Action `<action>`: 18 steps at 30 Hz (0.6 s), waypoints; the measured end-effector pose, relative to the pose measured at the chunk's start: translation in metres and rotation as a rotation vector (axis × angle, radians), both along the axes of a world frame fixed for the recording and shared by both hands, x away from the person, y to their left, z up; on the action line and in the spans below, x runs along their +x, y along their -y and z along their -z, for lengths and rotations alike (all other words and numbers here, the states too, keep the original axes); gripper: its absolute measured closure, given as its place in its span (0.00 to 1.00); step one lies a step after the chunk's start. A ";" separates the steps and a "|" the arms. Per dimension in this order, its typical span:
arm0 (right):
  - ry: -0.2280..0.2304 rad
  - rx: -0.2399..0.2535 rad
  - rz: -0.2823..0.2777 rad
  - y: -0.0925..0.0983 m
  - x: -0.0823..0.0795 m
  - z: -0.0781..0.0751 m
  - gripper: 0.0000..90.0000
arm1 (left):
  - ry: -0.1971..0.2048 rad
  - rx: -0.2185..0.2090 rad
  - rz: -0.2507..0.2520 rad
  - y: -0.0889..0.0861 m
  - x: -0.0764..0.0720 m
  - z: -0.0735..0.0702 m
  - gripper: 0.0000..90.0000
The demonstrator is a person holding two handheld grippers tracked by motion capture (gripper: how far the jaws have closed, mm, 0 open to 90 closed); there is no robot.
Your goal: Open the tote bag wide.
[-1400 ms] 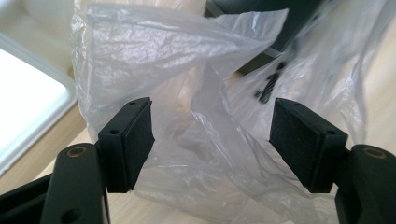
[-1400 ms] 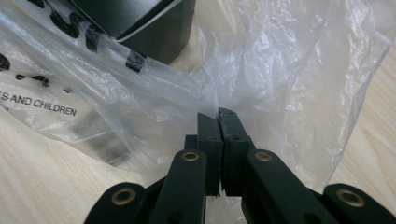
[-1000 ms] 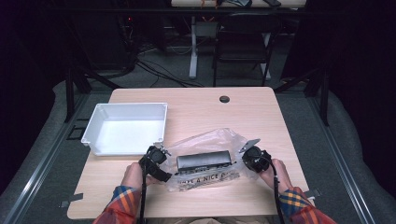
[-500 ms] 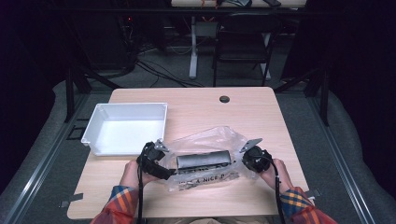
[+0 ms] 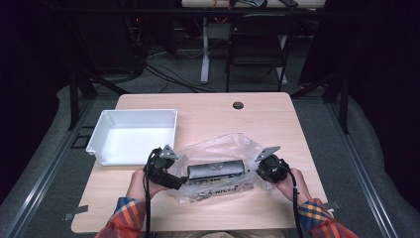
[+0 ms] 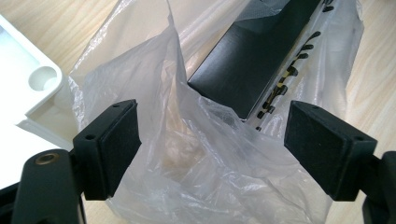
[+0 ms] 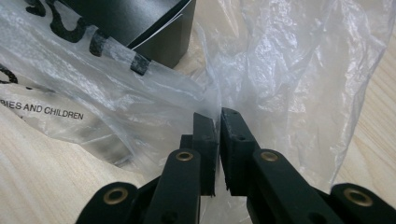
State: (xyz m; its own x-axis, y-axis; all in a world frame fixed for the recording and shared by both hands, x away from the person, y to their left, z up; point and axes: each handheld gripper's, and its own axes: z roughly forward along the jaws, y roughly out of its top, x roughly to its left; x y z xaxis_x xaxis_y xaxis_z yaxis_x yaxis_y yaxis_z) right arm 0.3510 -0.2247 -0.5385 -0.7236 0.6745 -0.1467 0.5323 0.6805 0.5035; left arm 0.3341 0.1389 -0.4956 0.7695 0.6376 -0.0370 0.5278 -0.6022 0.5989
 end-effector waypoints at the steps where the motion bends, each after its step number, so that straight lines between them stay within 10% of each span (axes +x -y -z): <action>1: -0.002 0.001 -0.001 0.000 0.000 0.000 0.94 | 0.001 0.007 0.000 0.000 -0.001 -0.002 0.20; 11: -0.003 0.046 -0.046 0.001 -0.005 -0.011 0.72 | 0.098 -0.025 -0.051 0.004 -0.004 -0.039 0.24; 18: 0.088 0.148 0.015 0.007 -0.007 -0.030 0.60 | 0.068 0.064 -0.151 0.017 0.020 -0.006 0.59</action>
State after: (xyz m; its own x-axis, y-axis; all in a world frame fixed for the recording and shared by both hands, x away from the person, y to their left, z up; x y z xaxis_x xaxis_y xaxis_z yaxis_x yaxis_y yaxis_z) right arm 0.3438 -0.2321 -0.5089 -0.7019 0.7041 -0.1074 0.4911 0.5876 0.6431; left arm 0.3543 0.1219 -0.4894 0.6643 0.7453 0.0565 0.5746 -0.5576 0.5992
